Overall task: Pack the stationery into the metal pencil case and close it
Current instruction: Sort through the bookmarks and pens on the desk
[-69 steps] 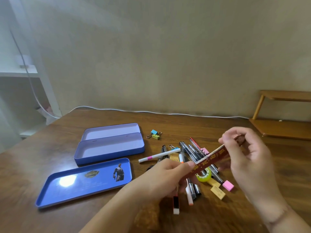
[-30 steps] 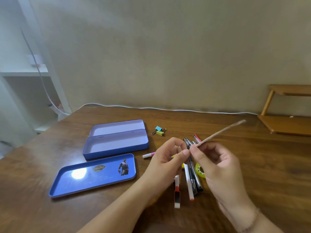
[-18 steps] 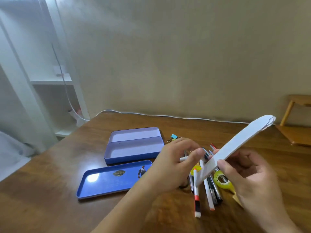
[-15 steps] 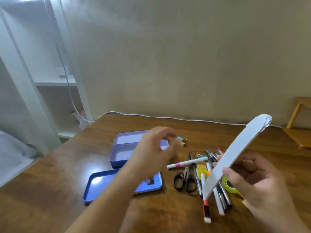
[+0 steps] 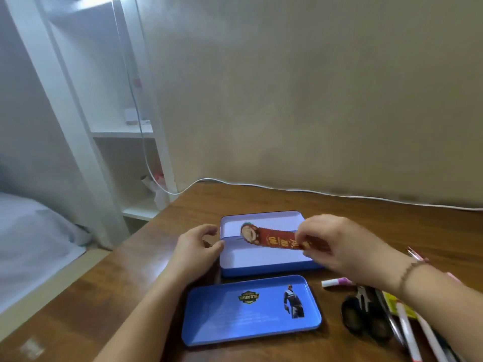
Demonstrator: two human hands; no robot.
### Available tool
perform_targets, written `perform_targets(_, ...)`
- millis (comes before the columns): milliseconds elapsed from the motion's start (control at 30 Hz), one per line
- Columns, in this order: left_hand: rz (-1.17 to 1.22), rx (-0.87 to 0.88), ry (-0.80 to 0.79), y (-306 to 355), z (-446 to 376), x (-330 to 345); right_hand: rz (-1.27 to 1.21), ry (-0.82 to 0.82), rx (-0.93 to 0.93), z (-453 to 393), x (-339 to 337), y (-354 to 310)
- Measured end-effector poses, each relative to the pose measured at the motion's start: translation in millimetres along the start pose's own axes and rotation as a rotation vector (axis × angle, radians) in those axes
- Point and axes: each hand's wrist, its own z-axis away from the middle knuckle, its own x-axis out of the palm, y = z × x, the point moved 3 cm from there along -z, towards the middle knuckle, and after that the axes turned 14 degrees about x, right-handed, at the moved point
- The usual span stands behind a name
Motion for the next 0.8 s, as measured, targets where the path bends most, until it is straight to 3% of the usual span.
perform_targets(133, 0.081, 0.036, -0.08, -5.8, 1.6, 5.0, 0.31, -0.096, 0.019, -41.8, 28.2, -8.3)
perform_targets(267, 0.103, 0.076, -0.099, -8.9, 0.9, 2.9, 0.399, -0.194, 0.031, -58.2, 53.8, -8.7)
perform_targets(800, 0.0, 0.201, -0.429, 7.1, 23.9, -13.4, 0.28, -0.218, -0.016, -14.8, 65.2, -31.0)
